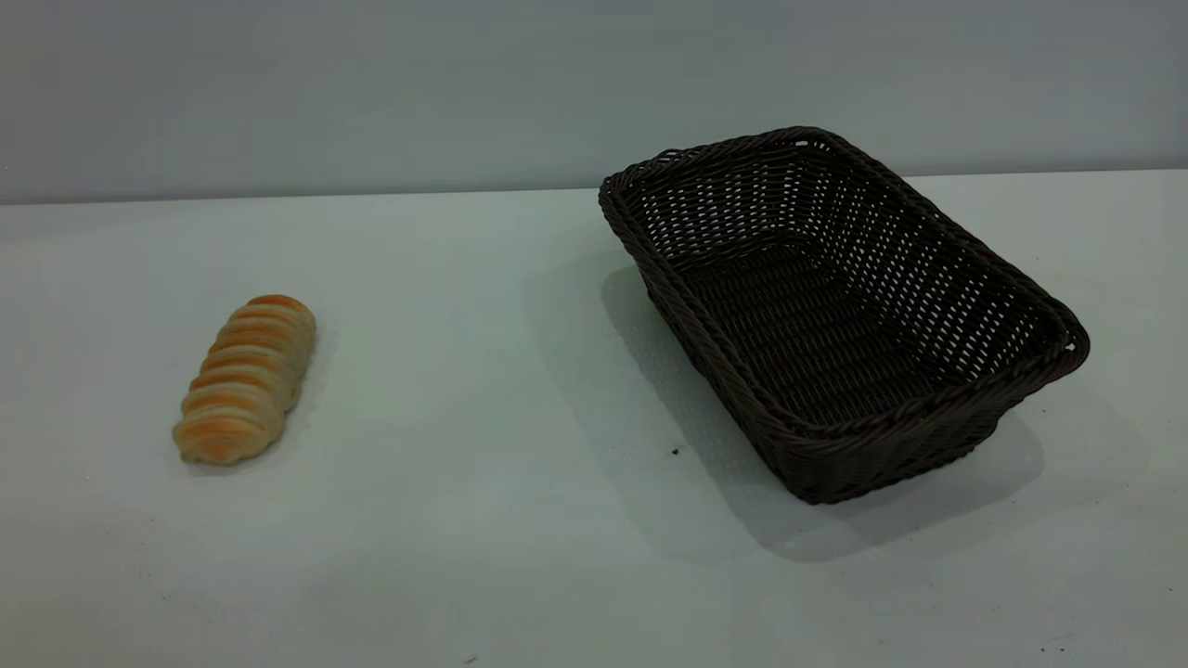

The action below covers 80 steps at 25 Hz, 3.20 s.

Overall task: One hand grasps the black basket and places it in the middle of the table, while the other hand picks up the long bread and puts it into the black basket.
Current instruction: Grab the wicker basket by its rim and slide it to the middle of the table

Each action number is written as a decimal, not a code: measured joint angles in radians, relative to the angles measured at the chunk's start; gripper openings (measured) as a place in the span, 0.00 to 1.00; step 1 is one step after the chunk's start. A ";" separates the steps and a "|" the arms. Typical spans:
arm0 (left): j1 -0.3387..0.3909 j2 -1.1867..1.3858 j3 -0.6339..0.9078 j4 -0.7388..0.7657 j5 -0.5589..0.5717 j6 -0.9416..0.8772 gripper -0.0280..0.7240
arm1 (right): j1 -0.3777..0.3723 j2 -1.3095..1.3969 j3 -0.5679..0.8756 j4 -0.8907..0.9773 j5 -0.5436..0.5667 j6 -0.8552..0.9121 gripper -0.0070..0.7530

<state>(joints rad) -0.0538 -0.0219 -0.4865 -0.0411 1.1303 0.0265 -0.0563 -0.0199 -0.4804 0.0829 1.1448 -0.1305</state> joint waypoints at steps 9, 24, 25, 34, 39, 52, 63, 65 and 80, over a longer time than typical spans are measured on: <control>0.000 0.000 0.000 0.000 0.000 0.000 0.79 | 0.000 0.000 0.000 0.000 0.000 0.000 0.73; 0.000 0.060 -0.019 -0.005 -0.166 -0.007 0.79 | 0.000 0.054 -0.041 0.088 -0.036 -0.030 0.73; 0.000 0.083 -0.019 -0.006 -0.178 -0.017 0.79 | 0.000 0.084 -0.059 0.102 -0.048 -0.050 0.73; 0.000 0.358 -0.141 -0.008 -0.208 -0.046 0.79 | 0.000 0.479 -0.225 0.240 -0.090 -0.180 0.73; 0.000 0.484 -0.206 -0.008 -0.210 -0.091 0.79 | 0.000 0.725 -0.258 0.340 -0.042 -0.185 0.73; 0.000 0.582 -0.215 -0.022 -0.209 -0.104 0.79 | 0.000 1.221 -0.259 0.520 -0.205 -0.185 0.73; 0.000 0.582 -0.215 -0.022 -0.208 -0.115 0.79 | 0.000 1.470 -0.259 0.650 -0.420 -0.136 0.73; 0.000 0.582 -0.215 -0.022 -0.206 -0.120 0.79 | 0.000 1.518 -0.259 0.659 -0.448 -0.116 0.73; 0.000 0.582 -0.215 -0.010 -0.201 -0.123 0.79 | 0.106 1.816 -0.263 0.900 -0.688 -0.147 0.73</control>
<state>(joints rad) -0.0538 0.5603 -0.7014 -0.0511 0.9296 -0.0969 0.0494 1.7964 -0.7438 0.9829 0.4571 -0.2777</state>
